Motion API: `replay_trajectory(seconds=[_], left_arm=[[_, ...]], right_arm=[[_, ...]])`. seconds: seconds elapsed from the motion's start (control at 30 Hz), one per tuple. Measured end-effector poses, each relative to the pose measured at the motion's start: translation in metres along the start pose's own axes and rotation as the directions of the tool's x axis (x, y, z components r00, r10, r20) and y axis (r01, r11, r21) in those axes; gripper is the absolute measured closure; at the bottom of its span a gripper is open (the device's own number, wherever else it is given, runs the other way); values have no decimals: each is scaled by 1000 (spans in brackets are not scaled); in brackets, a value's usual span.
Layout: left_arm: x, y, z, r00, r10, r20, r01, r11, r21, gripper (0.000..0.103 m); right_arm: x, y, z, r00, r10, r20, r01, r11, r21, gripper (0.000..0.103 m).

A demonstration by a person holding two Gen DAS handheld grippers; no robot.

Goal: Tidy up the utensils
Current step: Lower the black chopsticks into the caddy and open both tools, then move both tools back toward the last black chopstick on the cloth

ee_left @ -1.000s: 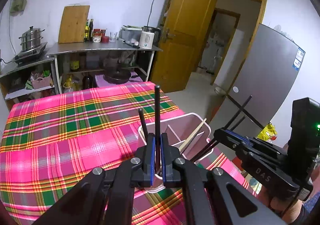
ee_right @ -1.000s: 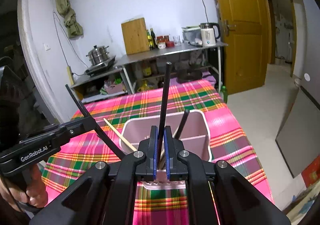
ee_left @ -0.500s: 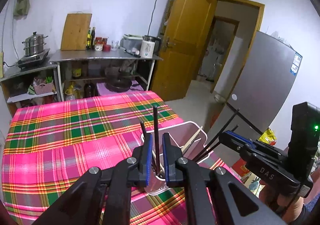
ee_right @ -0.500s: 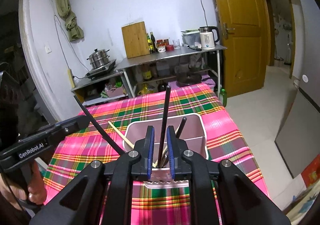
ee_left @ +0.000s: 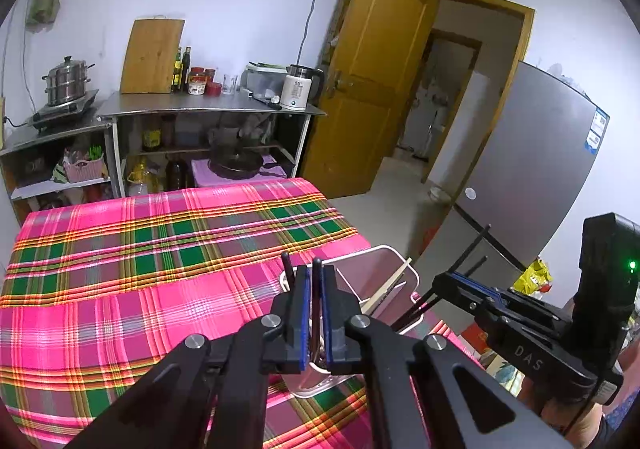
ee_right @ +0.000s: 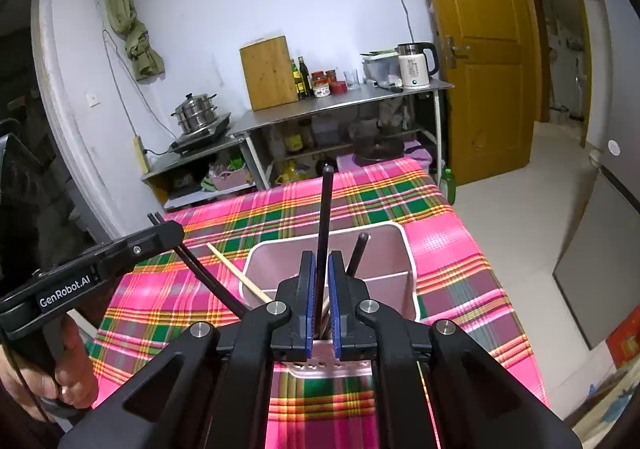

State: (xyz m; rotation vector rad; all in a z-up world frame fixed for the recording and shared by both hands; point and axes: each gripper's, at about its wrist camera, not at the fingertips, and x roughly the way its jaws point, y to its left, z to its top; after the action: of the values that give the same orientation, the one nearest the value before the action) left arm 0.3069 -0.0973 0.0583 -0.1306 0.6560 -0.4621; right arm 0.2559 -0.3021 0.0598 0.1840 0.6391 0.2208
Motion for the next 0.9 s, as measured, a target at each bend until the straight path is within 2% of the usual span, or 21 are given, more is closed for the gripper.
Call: replay_trajectory(seconds=[0.43, 0.7, 0.9], left_arm=[[-51, 4, -11, 998, 11, 66, -10, 1000, -11, 98], [-85, 16, -39, 996, 56, 68, -55, 998, -21, 96], [-99, 26, -69, 996, 78, 44, -76, 996, -39, 88]], right_arm=[[-32, 4, -7, 999, 14, 41, -14, 1000, 2, 93], [-55, 22, -29, 997, 51, 50, -50, 999, -20, 88], [-65, 36, -54, 997, 77, 28, -76, 996, -41, 87]])
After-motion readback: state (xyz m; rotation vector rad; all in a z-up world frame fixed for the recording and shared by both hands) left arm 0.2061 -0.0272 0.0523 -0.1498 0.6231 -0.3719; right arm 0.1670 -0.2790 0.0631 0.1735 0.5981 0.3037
